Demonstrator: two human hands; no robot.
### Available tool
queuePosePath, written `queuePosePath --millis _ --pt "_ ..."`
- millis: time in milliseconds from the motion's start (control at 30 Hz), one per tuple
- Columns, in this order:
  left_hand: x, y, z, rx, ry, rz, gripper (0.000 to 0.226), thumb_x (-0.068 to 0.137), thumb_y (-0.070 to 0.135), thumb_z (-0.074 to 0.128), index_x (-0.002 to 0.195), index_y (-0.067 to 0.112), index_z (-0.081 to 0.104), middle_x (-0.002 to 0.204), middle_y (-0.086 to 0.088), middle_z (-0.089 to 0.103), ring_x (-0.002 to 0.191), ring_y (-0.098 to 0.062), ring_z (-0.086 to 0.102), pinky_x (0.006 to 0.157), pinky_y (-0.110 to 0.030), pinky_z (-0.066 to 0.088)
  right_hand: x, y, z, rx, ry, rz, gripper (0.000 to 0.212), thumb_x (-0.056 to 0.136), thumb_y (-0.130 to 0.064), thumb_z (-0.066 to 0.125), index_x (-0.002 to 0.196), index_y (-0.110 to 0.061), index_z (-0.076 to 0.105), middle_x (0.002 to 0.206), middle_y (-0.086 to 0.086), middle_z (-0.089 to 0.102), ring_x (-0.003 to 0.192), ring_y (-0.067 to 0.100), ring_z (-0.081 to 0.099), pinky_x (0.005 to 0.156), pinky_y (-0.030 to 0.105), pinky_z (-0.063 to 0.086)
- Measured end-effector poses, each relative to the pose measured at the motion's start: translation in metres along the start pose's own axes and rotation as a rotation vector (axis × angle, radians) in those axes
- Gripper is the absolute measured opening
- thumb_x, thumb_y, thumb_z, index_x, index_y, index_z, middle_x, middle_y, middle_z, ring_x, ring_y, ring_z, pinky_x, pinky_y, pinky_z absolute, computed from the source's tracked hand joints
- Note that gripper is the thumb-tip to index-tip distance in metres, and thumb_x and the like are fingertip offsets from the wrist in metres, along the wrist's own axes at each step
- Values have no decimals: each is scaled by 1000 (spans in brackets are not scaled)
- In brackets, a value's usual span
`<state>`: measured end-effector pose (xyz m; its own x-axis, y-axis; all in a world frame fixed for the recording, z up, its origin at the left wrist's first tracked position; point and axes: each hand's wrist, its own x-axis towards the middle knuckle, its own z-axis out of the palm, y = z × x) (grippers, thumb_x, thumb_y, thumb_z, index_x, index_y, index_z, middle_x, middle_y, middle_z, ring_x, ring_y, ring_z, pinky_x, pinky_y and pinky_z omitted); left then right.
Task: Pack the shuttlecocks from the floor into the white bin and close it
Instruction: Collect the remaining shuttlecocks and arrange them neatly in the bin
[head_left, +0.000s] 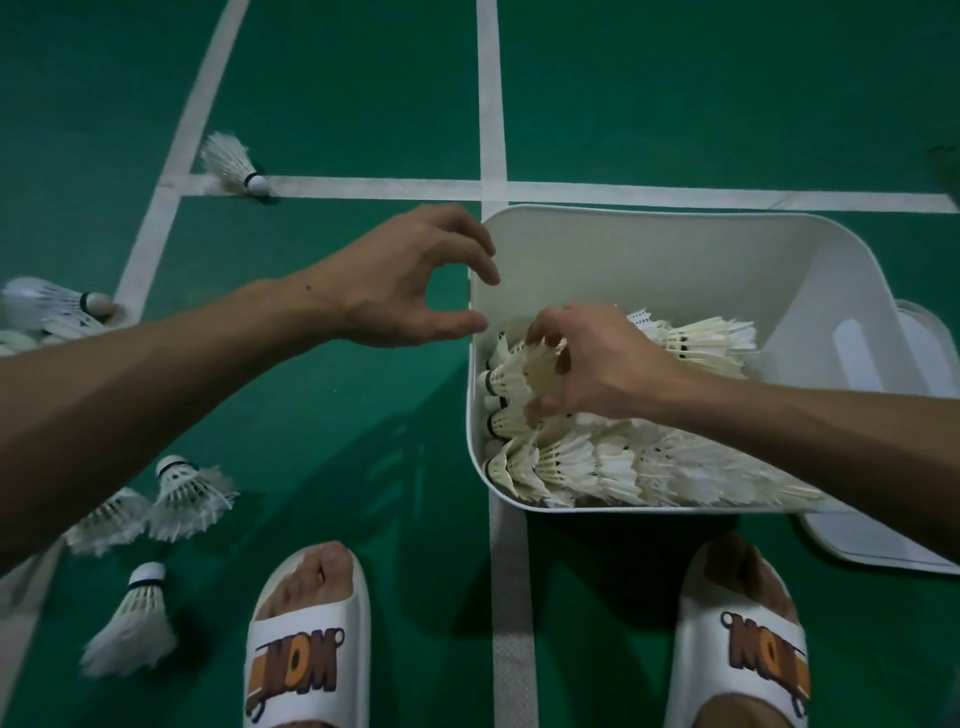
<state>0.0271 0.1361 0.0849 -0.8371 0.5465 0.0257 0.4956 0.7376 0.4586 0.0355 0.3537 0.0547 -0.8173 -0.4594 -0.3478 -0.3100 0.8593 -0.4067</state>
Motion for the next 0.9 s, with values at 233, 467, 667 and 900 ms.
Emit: queuePosePath --millis 233,467,667,900 --pt "-4 -2 4 -17 21 -17 52 74 50 61 117 20 63 128 -2 51 116 -12 48 106 -29 34 3 -1 2 -27 -5 -8 72 60 -35 89 123 -19 58 111 3 64 90 18 61 80 33 54" --pt "-4 -4 6 -23 35 -31 55 73 52 61 120 22 61 129 -1 50 115 -9 46 104 -27 34 4 2 -5 -64 -19 -53 79 59 -39 89 128 -21 54 113 2 55 86 15 54 75 27 45" --pt "-7 -9 5 -63 61 -35 60 72 55 63 122 22 59 127 -1 49 114 -11 48 100 -30 43 -2 -1 -26 -21 -23 -43 74 61 -36 88 126 -20 56 122 2 59 90 16 62 83 33 54" --pt "-17 -13 3 -117 74 -70 60 71 52 65 122 21 58 125 -1 48 112 -12 50 94 -26 48 -3 -23 -46 105 76 -58 54 64 -33 85 110 -18 64 107 -3 66 82 4 64 76 28 58"
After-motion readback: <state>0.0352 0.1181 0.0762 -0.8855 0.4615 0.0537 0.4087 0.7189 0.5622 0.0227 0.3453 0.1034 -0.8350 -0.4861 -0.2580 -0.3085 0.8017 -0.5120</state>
